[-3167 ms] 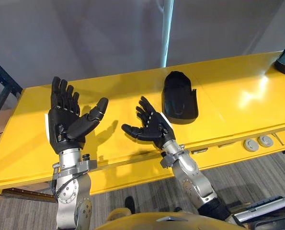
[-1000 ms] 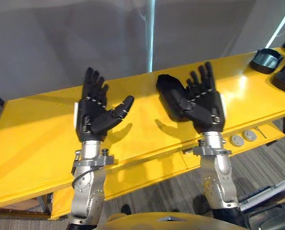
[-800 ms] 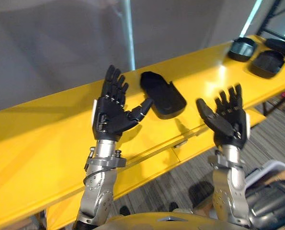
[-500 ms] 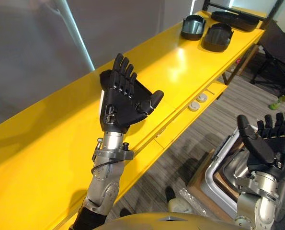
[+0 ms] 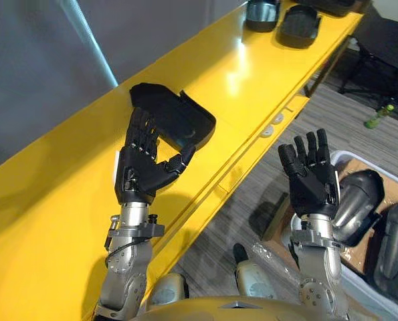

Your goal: Walk over and take three plastic housings, then place them on the shelf

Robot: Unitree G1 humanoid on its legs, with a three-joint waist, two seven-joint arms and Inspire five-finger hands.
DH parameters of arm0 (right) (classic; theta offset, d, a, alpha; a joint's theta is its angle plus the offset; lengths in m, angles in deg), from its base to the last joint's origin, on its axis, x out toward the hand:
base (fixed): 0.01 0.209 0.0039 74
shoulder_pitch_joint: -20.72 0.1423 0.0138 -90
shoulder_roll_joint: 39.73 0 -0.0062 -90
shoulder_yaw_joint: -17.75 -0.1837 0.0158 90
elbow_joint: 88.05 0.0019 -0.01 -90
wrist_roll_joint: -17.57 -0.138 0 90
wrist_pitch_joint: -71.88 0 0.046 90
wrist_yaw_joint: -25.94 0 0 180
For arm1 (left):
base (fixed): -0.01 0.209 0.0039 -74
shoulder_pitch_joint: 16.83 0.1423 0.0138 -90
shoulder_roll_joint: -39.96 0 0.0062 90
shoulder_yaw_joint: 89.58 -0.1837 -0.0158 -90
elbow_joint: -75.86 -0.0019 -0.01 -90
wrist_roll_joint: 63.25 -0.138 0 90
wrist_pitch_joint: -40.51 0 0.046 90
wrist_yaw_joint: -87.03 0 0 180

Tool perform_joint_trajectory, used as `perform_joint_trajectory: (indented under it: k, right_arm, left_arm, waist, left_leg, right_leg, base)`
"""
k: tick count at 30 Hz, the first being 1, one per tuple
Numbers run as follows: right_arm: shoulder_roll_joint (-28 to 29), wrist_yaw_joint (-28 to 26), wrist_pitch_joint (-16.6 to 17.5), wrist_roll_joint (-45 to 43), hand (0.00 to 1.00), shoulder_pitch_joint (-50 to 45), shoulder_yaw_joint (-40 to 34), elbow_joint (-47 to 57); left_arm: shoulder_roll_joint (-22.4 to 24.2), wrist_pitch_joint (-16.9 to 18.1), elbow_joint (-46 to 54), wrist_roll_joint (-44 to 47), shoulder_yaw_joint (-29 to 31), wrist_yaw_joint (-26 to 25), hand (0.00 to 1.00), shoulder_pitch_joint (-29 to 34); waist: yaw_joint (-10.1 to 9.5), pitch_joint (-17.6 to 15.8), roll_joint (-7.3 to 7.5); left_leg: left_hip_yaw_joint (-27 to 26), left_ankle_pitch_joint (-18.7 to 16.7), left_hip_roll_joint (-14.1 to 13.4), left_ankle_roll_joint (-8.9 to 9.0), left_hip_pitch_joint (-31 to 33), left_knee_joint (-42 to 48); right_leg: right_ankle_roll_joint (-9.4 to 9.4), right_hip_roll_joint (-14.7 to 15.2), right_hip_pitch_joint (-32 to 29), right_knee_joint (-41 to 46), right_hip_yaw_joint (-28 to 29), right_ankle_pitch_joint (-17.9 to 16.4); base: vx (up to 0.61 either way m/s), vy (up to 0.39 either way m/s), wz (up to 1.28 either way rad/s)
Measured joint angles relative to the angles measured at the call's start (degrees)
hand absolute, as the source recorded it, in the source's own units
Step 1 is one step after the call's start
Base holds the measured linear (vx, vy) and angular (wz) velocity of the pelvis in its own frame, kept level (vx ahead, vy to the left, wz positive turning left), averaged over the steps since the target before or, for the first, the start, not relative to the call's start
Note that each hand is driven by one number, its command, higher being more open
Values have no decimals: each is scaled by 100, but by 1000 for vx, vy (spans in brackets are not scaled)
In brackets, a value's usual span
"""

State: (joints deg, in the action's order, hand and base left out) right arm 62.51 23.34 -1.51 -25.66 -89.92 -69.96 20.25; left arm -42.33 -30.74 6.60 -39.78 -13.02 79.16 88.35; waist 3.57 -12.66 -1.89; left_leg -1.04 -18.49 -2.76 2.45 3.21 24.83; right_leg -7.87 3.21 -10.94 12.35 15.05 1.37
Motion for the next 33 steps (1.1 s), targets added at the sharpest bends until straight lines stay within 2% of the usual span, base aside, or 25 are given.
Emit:
perform_joint_trajectory:
  k: [2,3,4,6,7,9,11,12,13,14,15,16,17,18,19,20,21,22,23,24,25,27,29,31,33]
  right_arm:
    - [65,-161,-2,-180,100,-58,114,3]
    - [118,-206,-3,-277,100,32,204,1]
    - [146,-206,2,-275,100,247,359,-16]
    - [119,-199,21,-254,100,594,651,-108]
    - [119,-190,57,-243,100,748,763,-224]
    - [135,-20,129,-196,100,1412,1261,-971]
    - [161,122,125,-60,100,1713,1669,-1404]
    - [197,198,122,62,100,1792,1916,-1513]
    - [216,248,117,173,100,1816,2017,-1533]
    - [264,347,113,260,100,1819,2144,-1526]
    - [325,476,107,397,100,1802,2167,-1521]
    - [219,626,72,470,100,1743,2099,-1525]
    - [86,709,38,472,100,1660,1997,-1522]
    - [-98,742,-55,486,100,1558,1800,-1524]
    - [-223,729,-130,503,100,1524,1716,-1533]
    - [-276,692,-230,621,100,1405,1639,-1512]
    - [-367,648,-257,671,100,1363,1558,-1512]
    - [-498,600,-313,688,100,1053,1338,-1510]
    - [-557,586,-344,685,100,919,1226,-1511]
    - [-620,591,-356,677,100,677,999,-1511]
    - [-640,592,-346,675,100,585,897,-1509]
    - [-686,603,-252,677,100,415,743,-1497]
    - [-684,752,-216,761,100,410,751,-1351]
    - [-665,983,-88,1050,100,413,732,-1248]
    - [-651,1469,-1,1587,100,508,468,-1207]
  left_arm:
    - [28,0,14,-137,18,62,100,64]
    - [48,-2,15,-186,78,62,100,66]
    - [101,-3,2,-275,193,53,100,25]
    - [117,-1,3,-526,256,1,100,7]
    - [123,4,5,-655,253,-6,100,0]
    - [130,82,18,-829,250,44,100,-60]
    - [131,138,44,-821,254,150,100,-122]
    - [126,141,133,-788,259,223,100,-129]
    - [122,149,178,-768,256,252,100,-129]
    - [90,154,239,-712,247,315,100,-133]
    - [-26,131,203,-595,171,362,100,-172]
    - [14,64,159,-534,22,351,100,-125]
    - [77,25,162,-486,-185,354,100,-68]
    - [201,-16,167,-454,-419,309,100,-80]
    - [271,-18,164,-461,-475,258,100,-89]
    - [308,-17,196,-510,-450,133,100,-142]
    - [406,-22,100,-565,-446,86,100,-228]
    - [576,-73,-56,-568,-488,37,100,-278]
    - [619,-74,-118,-567,-570,73,100,-273]
    - [608,-74,-177,-627,-795,147,100,-247]
    - [602,-74,-177,-648,-907,209,100,-222]
    - [593,-42,-173,-800,-1271,376,100,-204]
    - [522,-37,-254,-840,-1371,420,100,-205]
    - [365,-36,-387,-843,-1377,411,100,-198]
    - [170,-29,-510,-734,-1364,439,100,-245]
  waist:
    - [-22,-51,40]
    - [-52,-60,30]
    - [-76,-110,26]
    - [-115,-142,-41]
    - [-155,-137,-65]
    - [-374,-127,-96]
    - [-593,-112,-107]
    - [-710,-65,-35]
    - [-743,-46,-1]
    - [-786,36,141]
    - [-751,88,160]
    - [-676,146,49]
    - [-589,180,-15]
    - [-456,161,-57]
    - [-397,133,-172]
    - [-334,267,51]
    - [-257,212,-91]
    - [-95,181,-135]
    - [-89,178,-131]
    - [-112,204,-174]
    - [-101,221,-200]
    - [-128,235,-204]
    - [-194,240,-211]
    - [-191,241,-209]
    - [-199,243,-177]
  left_leg:
    - [-318,-48,-40,-94,-33,64]
    - [-578,36,-190,-190,9,34]
    - [-844,119,-289,-201,50,3]
    - [-998,262,-446,-182,33,-36]
    - [-1020,297,-517,-148,35,-43]
    - [-1076,433,-894,73,51,-24]
    - [-1091,572,-1202,312,128,-41]
    - [-1087,690,-1412,517,241,-67]
    - [-1077,767,-1520,646,293,-98]
    - [-1057,922,-1720,909,402,-137]
    - [-948,1116,-1930,1160,474,-254]
    - [-813,1355,-2108,1168,433,-554]
    - [-730,1657,-2221,1136,365,-818]
    - [-681,2078,-2385,1064,210,-1117]
    - [-688,2288,-2514,1076,149,-1237]
    - [-721,2719,-2546,851,162,-1361]
    - [-653,2921,-2705,585,208,-1363]
    - [-673,3539,-2778,-47,395,-1355]
    - [-660,3389,-2702,136,435,-1230]
    - [-646,2871,-2321,497,445,-901]
    - [-663,2604,-2120,541,445,-766]
    - [-665,1680,-1574,666,438,-456]
    - [-649,1163,-1270,619,435,-300]
    - [-715,871,-1067,403,416,-321]
    - [-889,669,-875,497,355,-449]
  right_leg:
    - [55,18,3,-301,-287,423]
    - [165,42,69,-735,-535,838]
    - [459,103,-145,-78,-1098,387]
    - [725,359,-245,1183,-1805,-420]
    - [729,487,-196,1507,-1971,-579]
    - [868,1194,203,2256,-2453,-890]
    - [865,1740,552,2285,-2571,-879]
    - [831,2039,666,2175,-2559,-814]
    - [832,2129,725,2031,-2523,-731]
    - [1031,2166,824,1536,-2355,-139]
    - [643,1904,956,1265,-2090,-30]
    - [293,1687,927,1308,-2066,-325]
    - [13,1553,877,1485,-2066,-586]
    - [-378,1466,639,2078,-2121,-891]
    - [-493,1439,461,2231,-2177,-1254]
    - [-580,1370,583,1517,-2488,-1588]
    - [-566,1222,597,1551,-2626,-1672]
    - [-242,1051,597,1595,-2759,-1740]
    - [-166,1066,584,1555,-2767,-1719]
    - [-28,1030,591,1344,-2719,-1603]
    - [12,992,603,1208,-2688,-1523]
    - [120,754,505,750,-2368,-1199]
    - [171,594,351,552,-2057,-991]
    - [140,545,222,543,-1837,-874]
    - [-34,589,-98,636,-1541,-767]
  base:
    - [-155,57,-88]
    - [-273,-2,-111]
    - [-274,-14,-94]
    - [-174,-29,-52]
    - [-135,-89,-41]
    - [-136,-218,-40]
    - [-131,-359,-39]
    - [-125,-433,-40]
    - [-152,-653,-47]
    - [-155,-755,-38]
    - [-157,-775,-33]
    - [-113,-655,-9]
    - [-103,-601,-1]
    - [-112,-582,-4]
    - [-169,-558,-21]
    - [-161,-471,-19]
    - [-191,-673,4]
    - [-112,-519,14]
    - [-99,-474,-3]
    - [-43,-216,-27]
    - [-48,-221,-38]
    - [-52,-173,-60]
    - [-46,-61,-93]
    - [-37,61,-80]
    - [-56,133,-57]
